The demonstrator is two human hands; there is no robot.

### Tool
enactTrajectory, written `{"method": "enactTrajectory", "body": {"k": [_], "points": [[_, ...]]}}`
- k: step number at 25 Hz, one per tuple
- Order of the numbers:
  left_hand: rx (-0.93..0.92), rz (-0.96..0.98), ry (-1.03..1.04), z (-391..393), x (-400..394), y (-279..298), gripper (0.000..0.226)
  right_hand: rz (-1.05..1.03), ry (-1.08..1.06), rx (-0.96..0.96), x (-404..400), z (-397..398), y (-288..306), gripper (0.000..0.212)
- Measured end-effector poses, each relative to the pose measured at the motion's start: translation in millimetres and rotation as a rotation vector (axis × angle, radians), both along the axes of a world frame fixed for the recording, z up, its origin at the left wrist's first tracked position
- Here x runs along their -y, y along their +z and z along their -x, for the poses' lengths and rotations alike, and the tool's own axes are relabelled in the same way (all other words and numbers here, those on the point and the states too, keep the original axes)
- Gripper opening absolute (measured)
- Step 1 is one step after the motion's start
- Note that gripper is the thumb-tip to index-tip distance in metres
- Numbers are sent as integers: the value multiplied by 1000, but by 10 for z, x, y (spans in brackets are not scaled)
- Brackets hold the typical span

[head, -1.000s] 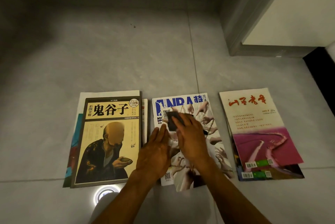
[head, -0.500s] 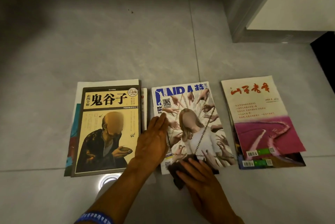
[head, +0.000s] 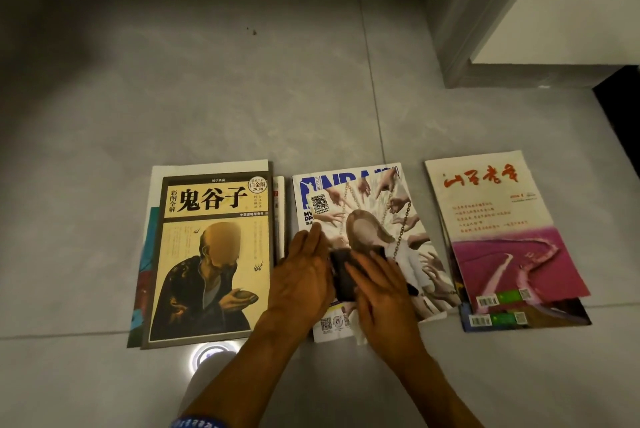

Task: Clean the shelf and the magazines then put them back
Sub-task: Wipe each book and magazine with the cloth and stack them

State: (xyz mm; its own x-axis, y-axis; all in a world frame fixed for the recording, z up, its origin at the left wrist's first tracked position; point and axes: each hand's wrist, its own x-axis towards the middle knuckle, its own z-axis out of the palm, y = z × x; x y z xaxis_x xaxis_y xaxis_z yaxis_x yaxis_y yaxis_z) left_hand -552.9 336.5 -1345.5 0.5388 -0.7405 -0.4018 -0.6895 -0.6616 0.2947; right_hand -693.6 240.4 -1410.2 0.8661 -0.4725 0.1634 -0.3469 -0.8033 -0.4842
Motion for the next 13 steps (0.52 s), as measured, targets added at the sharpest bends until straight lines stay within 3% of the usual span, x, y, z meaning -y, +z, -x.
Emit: {"method": "enactTrajectory", "body": {"k": [4,5,7,8,11,13], "points": [[42,-12,-2,38,2,-13,80,143,177,-134,-152,743,-132,49],[40,-27,-3,40,0,-26,84,185,262,-159,-95,722,-95,49],[13,-66,-7,34,9,-41,93,69,408,-128,50,309,-134,49],[-8,-88,-14,41,15,-44,95,40,440,-26,163,96,-88,47],[-35,-105,-13,39,17,-47,98,-44,-43,-89,651,-737,140,38],[-46,-104,6,42,30,-43,95,-55,-59,-92,779,-1035,334,43]]}}
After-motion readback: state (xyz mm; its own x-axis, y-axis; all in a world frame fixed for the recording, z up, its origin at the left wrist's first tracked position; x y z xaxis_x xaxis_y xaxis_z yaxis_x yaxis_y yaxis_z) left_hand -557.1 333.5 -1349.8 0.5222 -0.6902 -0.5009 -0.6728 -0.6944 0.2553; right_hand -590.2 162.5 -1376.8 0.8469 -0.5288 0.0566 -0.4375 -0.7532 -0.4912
